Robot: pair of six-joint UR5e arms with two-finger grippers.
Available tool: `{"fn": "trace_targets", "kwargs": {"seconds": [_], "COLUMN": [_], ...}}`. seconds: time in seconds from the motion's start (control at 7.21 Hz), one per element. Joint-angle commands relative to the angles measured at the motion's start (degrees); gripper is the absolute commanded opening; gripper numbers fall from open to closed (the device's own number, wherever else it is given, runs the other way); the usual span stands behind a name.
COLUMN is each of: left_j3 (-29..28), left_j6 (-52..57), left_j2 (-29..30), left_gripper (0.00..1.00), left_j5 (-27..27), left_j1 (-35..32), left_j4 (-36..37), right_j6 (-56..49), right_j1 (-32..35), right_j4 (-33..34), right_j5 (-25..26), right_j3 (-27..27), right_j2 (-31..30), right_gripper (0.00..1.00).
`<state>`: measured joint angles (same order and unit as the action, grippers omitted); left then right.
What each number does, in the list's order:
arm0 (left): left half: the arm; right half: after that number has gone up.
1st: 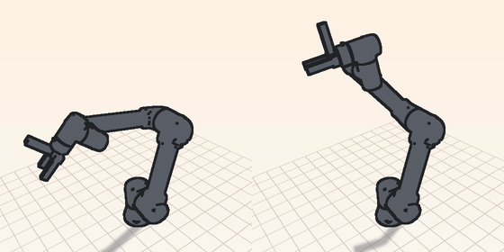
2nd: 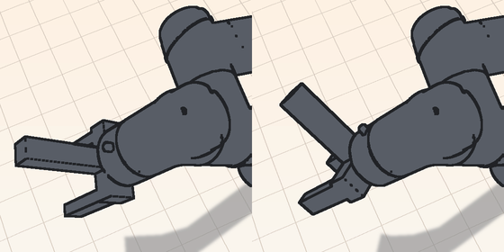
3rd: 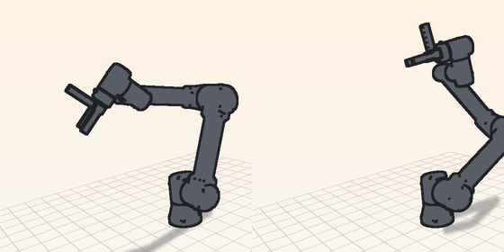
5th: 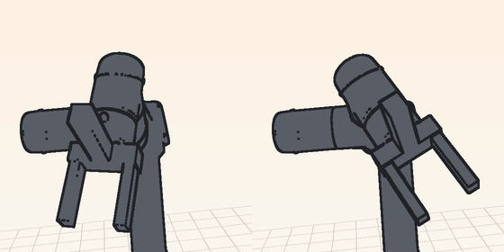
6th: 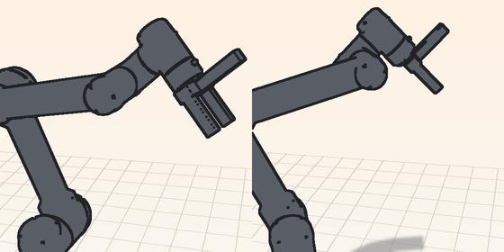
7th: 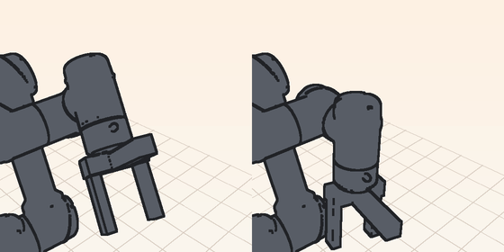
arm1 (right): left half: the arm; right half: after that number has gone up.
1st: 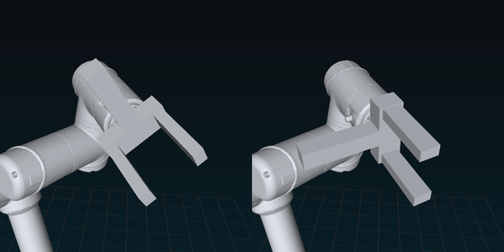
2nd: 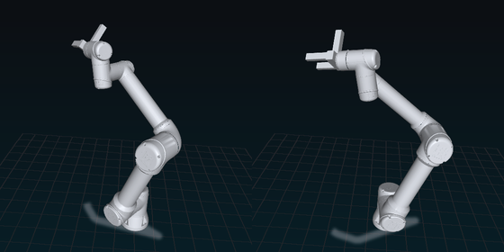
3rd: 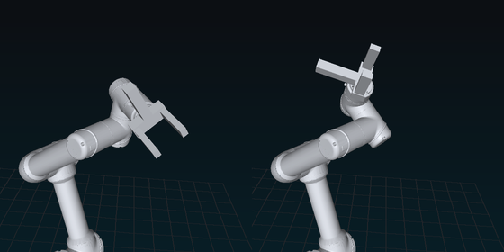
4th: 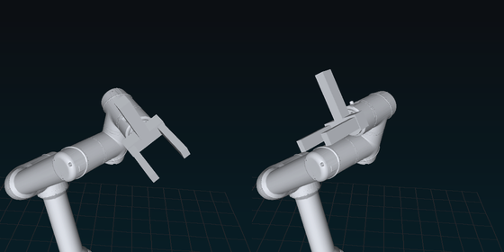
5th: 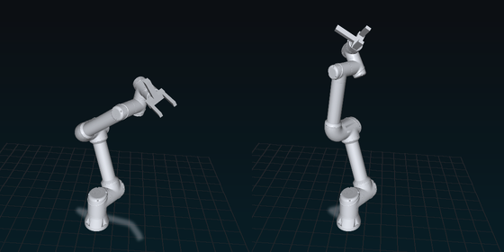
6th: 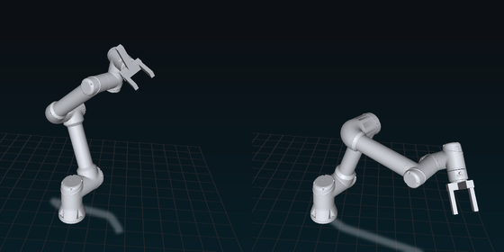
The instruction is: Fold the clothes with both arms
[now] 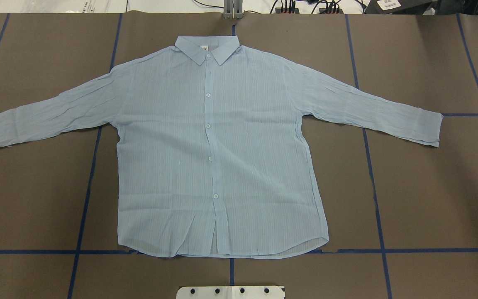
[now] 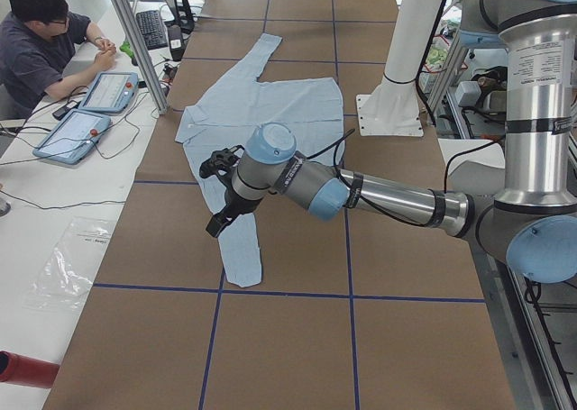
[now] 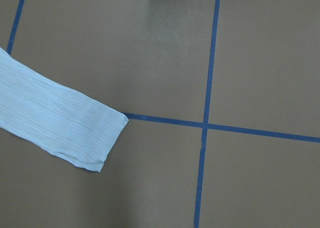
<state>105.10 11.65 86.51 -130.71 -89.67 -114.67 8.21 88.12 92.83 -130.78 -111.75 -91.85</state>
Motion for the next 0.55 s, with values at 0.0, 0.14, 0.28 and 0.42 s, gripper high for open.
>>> {"fn": "trace_targets", "kwargs": {"seconds": [0.0,0.14,0.28,0.42], "left_j3": [-3.2,-3.1,-3.1,-3.1], "left_j6": [0.0,0.0,0.1,0.1], "left_j2": [2.4,2.4,2.4,2.3], "left_gripper": [1.0,1.0,1.0,1.0], "left_j5": [-0.1,-0.2,-0.2,-0.2], "left_j1": [0.0,0.0,-0.1,-0.1], "left_j4": [-2.7,-2.8,-2.8,-2.8], "right_j6": [2.3,10.3,20.4,32.5], "right_j1": [-1.8,-4.9,-9.6,-16.0], "right_j4": [-13.7,-20.1,-27.2,-34.4], "right_j5": [-4.9,-4.6,-0.4,6.4], "right_j3": [5.1,8.4,10.1,11.8], "right_j2": [0.1,-0.1,-0.2,-0.3], "right_gripper": [1.0,1.0,1.0,1.0]}}
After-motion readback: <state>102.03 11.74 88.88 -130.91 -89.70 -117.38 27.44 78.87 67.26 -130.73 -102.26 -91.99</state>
